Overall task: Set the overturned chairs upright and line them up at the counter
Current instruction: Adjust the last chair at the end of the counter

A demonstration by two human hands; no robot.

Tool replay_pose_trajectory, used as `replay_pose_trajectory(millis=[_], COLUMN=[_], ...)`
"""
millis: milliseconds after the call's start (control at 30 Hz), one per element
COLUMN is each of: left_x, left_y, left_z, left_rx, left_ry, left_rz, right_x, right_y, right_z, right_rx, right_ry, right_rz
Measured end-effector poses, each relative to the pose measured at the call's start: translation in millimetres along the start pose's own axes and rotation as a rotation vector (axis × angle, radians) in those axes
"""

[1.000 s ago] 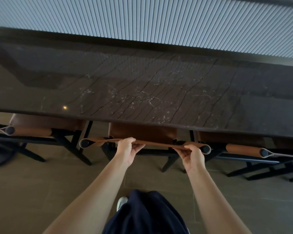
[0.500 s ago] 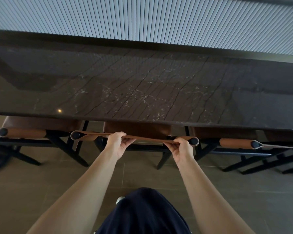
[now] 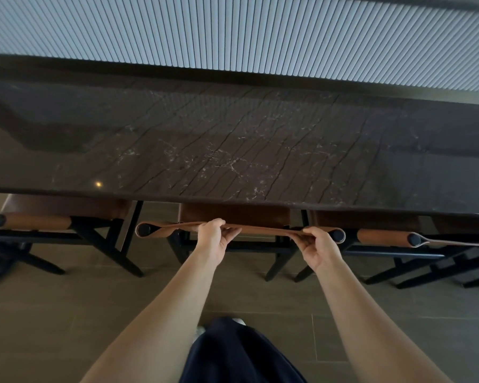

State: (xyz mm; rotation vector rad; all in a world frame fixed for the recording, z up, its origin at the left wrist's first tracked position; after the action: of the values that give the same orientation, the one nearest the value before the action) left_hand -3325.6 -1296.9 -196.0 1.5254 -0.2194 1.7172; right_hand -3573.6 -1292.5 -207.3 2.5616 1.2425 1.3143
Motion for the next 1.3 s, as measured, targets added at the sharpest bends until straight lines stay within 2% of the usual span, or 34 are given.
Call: replay_pose_trajectory(millis=[200, 367, 600, 800, 1067, 1300], left_x=[2, 14, 34, 76, 153, 192], left_y=[-2, -9, -56, -87, -181, -287], left_z=[0, 4, 30, 54, 97, 131], left_rx=[-0.038, -0.045, -0.08, -0.174, -0.255, -0.218], left_ry=[-0.002, 0.005, 0.152, 0.3, 0.475, 0.546], left_rz=[-0.023, -0.061, -0.035, -0.096, -0.139, -0.059], right_x=[1, 9, 43, 96, 195, 262], right_y=[-2, -4, 21, 56, 108, 151], right_z=[1, 3, 27, 54, 129, 202], right_rx=[0.028, 0.168, 0.358, 0.425, 0.419, 0.438], right_ry=[-0.002, 0.008, 0.041, -0.026, -0.112, -0.08], right_rz=[-0.018, -0.063, -0.238, -0.403, -0.565, -0.683])
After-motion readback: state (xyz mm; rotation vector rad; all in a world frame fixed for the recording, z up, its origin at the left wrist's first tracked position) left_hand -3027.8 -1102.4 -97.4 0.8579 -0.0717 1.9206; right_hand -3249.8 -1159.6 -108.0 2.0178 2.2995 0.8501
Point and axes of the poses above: each hand's wrist, its own x-axis away from the middle knuckle, its own y-axis out of the palm, z = x × y, the point moved 9 cm from there along -x, towards the middle knuckle, and after that the axes turned 12 degrees about -y, right-handed, at the moved point
